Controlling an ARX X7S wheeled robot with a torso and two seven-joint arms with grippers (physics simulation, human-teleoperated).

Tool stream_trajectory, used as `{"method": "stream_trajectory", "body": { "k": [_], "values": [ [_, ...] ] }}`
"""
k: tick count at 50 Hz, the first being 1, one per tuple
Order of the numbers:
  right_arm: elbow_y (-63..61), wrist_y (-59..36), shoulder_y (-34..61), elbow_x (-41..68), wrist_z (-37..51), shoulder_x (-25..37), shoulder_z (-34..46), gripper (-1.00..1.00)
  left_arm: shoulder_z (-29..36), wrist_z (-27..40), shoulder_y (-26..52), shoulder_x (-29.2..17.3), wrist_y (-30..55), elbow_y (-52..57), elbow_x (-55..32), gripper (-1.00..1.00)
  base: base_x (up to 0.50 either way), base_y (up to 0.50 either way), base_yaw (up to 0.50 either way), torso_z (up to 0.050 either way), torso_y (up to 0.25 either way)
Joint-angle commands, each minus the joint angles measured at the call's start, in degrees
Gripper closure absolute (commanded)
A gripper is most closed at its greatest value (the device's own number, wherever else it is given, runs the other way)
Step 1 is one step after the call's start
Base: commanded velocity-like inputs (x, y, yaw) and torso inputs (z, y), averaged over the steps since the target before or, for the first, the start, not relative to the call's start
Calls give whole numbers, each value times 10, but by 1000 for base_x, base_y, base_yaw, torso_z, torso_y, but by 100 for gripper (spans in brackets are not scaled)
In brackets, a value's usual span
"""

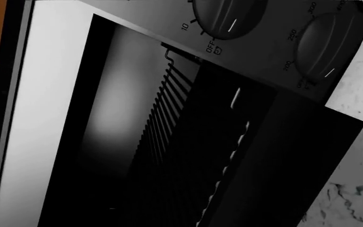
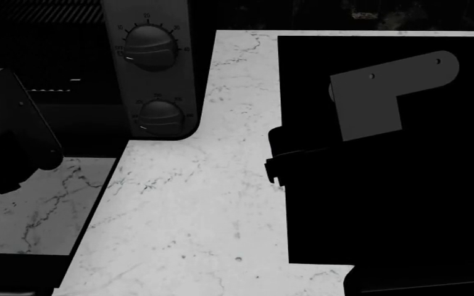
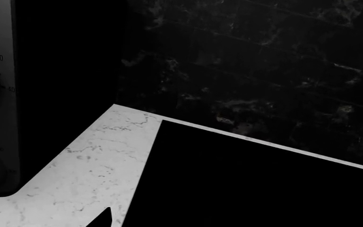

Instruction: Fully slide the toaster oven rack0 out.

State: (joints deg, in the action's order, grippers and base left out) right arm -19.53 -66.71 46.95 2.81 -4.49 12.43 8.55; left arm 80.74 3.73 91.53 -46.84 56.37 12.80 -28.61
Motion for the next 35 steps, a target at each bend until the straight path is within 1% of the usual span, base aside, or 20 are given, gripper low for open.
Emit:
{"method": "stream_trajectory", "body": {
  "k": [1,16,20,21,24,32,34,35],
  "values": [
    [-7,2,-9,4,-1,4,3,-100,17,-12,-7,29,-45,-73,33,-100,0,0,0,0,0],
    [-19,-3,-15,10,-1,7,3,-100,47,-18,-18,68,-94,-159,78,-100,0,0,0,0,0],
    [-21,0,-16,6,2,12,11,-100,50,-21,-18,71,-101,-168,84,-100,0,0,0,0,0],
    [-20,1,-17,5,3,12,11,-100,49,-20,-19,71,-101,-169,83,100,0,0,0,0,0],
    [-16,6,-17,5,3,13,13,-100,46,-16,-21,59,-98,-145,78,100,0,0,0,0,0],
    [-25,-8,-7,6,4,14,18,-100,42,-10,-17,25,-53,-69,61,100,0,0,0,0,0],
    [-30,-12,-6,6,4,16,17,-100,43,-6,-15,17,-42,-44,60,100,0,0,0,0,0],
    [-31,-13,-5,7,4,16,16,-100,56,3,-13,11,-35,-27,76,100,0,0,0,0,0]
  ]
}}
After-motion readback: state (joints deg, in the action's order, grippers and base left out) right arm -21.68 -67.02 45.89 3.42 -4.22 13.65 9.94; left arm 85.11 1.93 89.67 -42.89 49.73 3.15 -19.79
